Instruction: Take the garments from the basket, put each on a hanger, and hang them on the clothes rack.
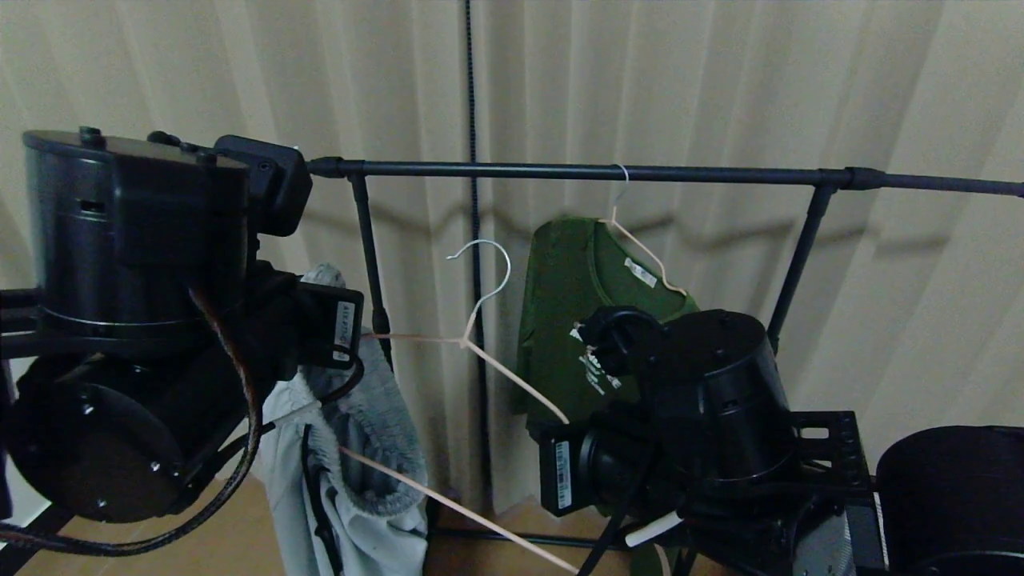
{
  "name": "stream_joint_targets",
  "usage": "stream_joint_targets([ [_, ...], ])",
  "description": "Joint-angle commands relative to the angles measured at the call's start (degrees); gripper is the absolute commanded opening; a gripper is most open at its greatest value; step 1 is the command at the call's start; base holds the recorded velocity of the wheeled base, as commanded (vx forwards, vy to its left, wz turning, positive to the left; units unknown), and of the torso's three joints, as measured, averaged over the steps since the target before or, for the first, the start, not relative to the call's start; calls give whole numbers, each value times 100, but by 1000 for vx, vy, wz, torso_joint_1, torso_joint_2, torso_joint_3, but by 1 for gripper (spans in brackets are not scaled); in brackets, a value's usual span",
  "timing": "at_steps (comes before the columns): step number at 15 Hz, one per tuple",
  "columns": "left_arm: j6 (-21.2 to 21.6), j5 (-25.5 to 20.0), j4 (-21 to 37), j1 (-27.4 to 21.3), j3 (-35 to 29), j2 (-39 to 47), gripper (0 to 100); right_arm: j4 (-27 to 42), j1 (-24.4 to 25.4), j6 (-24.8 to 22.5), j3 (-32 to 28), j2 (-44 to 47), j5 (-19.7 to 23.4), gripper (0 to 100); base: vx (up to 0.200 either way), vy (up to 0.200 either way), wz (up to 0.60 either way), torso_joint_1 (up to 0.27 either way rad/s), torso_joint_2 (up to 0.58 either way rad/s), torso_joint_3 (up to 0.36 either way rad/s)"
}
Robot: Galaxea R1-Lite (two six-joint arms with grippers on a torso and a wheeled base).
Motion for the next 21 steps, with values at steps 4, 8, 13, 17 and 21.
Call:
stream_joint_targets([
  [4,-45,-63,-50,-284,-22,-29,0,-214,225,-2,-44,24,1,0,0,0,0,0,0,0],
  [8,-265,-63,-226,-407,-162,164,0,-364,489,-11,-44,24,1,0,0,0,0,0,0,0],
  [13,-194,-72,-50,-592,216,-354,0,-372,-65,-11,-35,120,-16,0,0,0,0,0,0,0],
  [17,-185,-670,-6,-662,444,-750,0,-372,-381,-2,79,-29,-16,0,0,0,0,0,0,0],
  [21,-98,-2630,-32,-715,637,-1075,0,-592,-381,-37,97,-55,-16,0,0,0,0,0,0,0],
])
